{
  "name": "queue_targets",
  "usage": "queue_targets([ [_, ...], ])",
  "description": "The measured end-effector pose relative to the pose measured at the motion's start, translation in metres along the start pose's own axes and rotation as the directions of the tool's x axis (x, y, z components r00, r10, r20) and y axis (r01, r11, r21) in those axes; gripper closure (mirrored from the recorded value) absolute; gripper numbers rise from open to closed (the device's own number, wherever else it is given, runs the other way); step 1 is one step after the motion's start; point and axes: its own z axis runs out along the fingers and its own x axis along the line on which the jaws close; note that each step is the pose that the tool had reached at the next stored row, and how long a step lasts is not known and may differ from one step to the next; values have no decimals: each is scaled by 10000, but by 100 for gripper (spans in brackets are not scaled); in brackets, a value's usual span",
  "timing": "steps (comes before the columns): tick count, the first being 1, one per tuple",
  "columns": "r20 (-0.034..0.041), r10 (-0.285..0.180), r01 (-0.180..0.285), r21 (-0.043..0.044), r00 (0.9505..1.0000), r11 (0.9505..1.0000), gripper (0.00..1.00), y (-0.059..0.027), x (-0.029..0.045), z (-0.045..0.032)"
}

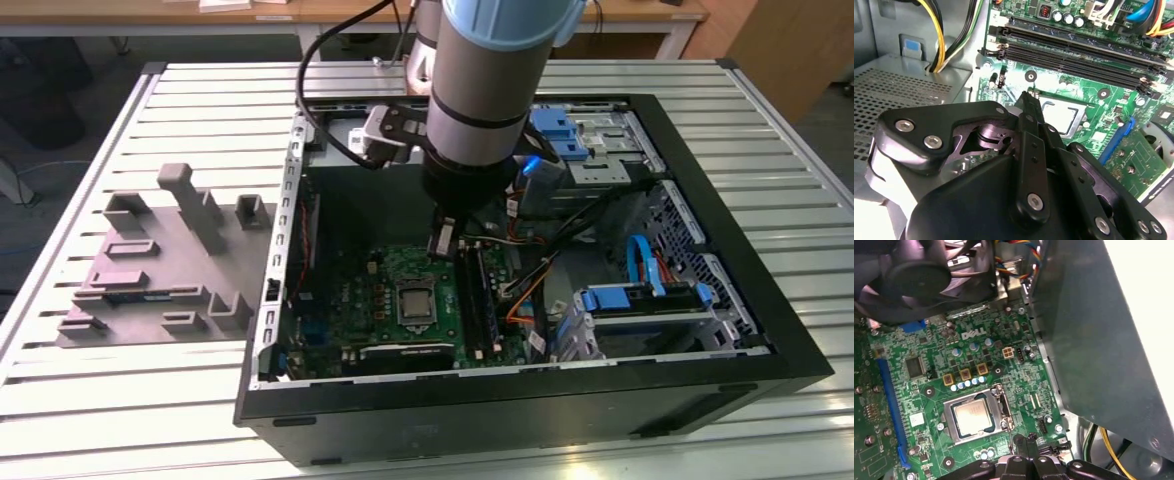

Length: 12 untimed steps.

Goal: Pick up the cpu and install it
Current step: 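Install the first cpu locking lever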

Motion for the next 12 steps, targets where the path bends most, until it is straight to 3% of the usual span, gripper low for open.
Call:
queue_targets([
  [8,-22,-268,268,-11,9996,9996,89,-8,86,-1],
  [12,-69,-787,787,-36,9969,9969,89,-8,88,3],
])
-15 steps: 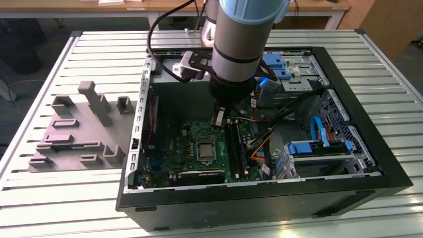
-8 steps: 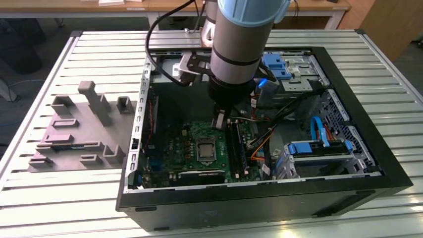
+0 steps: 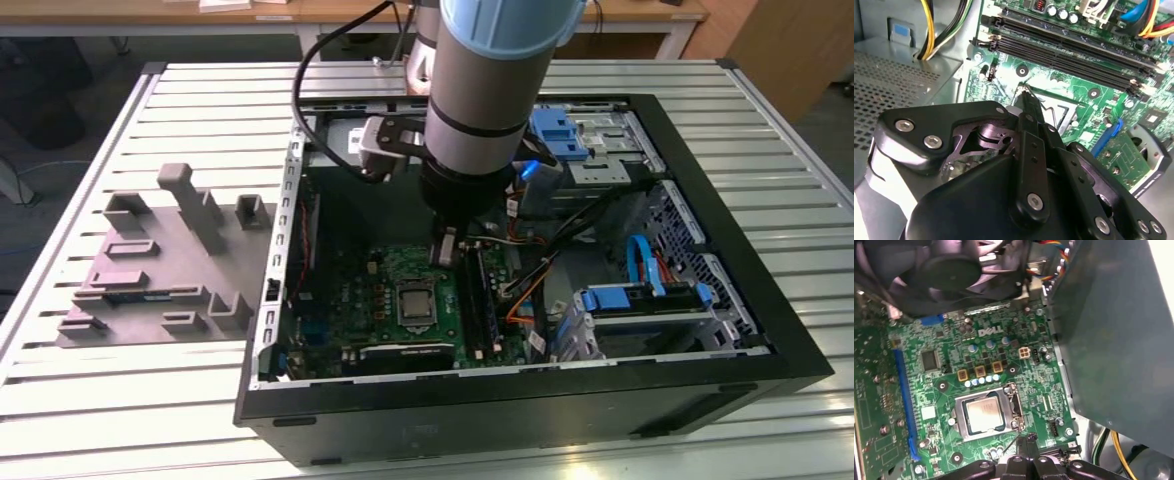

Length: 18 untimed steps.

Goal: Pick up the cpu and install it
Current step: 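Install the first cpu locking lever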

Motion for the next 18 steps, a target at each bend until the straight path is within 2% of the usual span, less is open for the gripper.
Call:
queue_targets([
  [3,-27,-359,359,-6,9994,9994,89,-1,6,2],
  [13,-68,-1028,1028,44,9947,9947,89,-5,59,-1],
  [15,-138,-1073,1074,50,9941,9942,89,-5,68,-1],
  [18,-325,-1163,1166,66,9927,9932,89,-5,73,-1],
])
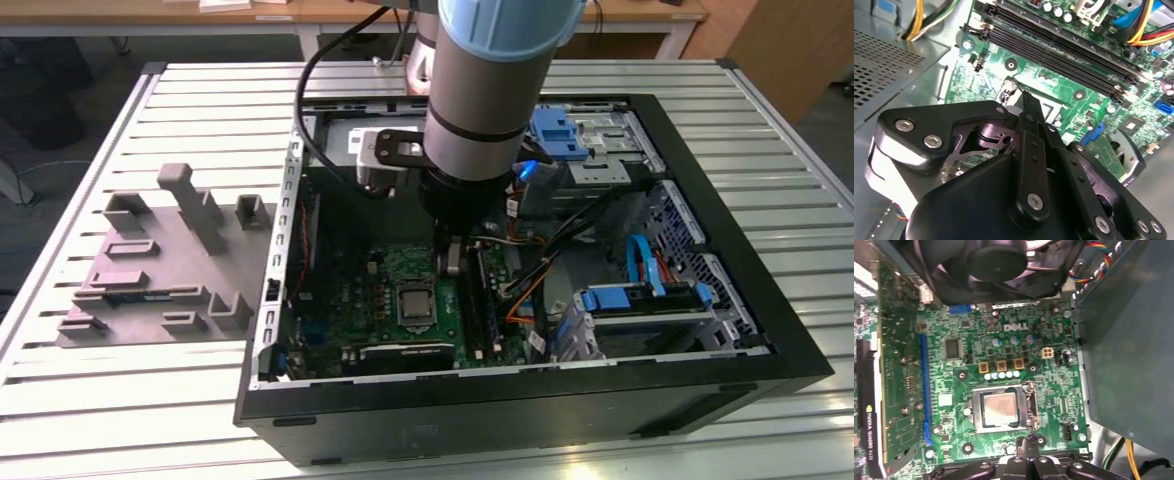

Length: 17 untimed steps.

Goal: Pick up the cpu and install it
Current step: 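Install the first cpu locking lever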

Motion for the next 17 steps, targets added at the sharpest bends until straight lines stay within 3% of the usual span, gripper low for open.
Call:
queue_targets([
  [7,-55,-501,501,13,9987,9987,89,-3,30,15],
  [17,-81,-880,880,30,9961,9961,89,-15,156,107],
])
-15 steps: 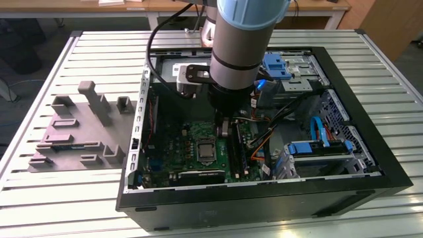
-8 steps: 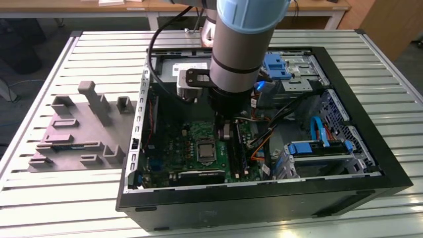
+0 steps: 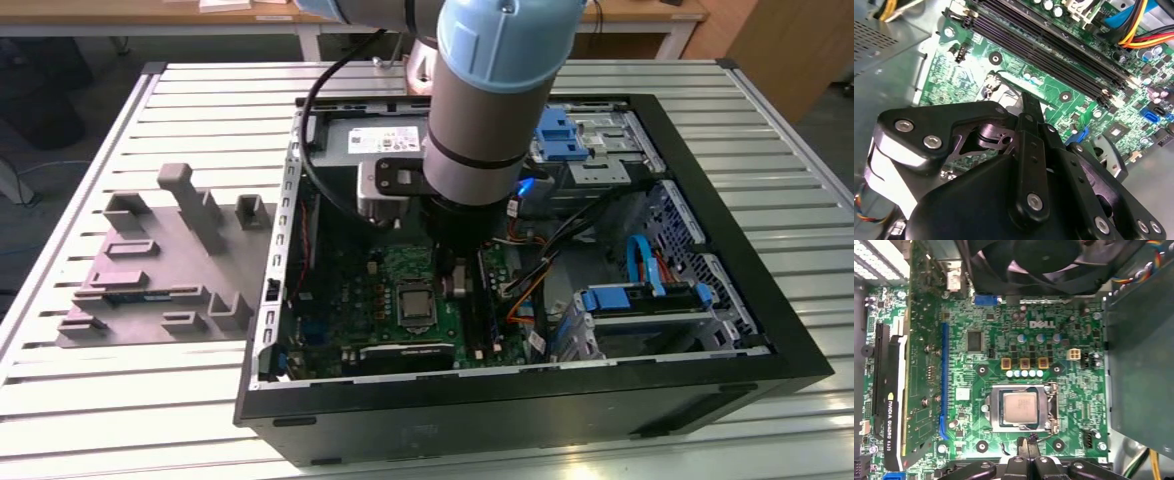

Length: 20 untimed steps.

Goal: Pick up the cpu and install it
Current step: 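Install the first cpu locking lever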

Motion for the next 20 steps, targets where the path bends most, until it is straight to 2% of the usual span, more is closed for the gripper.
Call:
queue_targets([
  [9,-26,-356,356,6,9994,9994,89,-5,111,73],
  [20,-38,-496,496,66,9988,9987,89,-21,143,148],
])
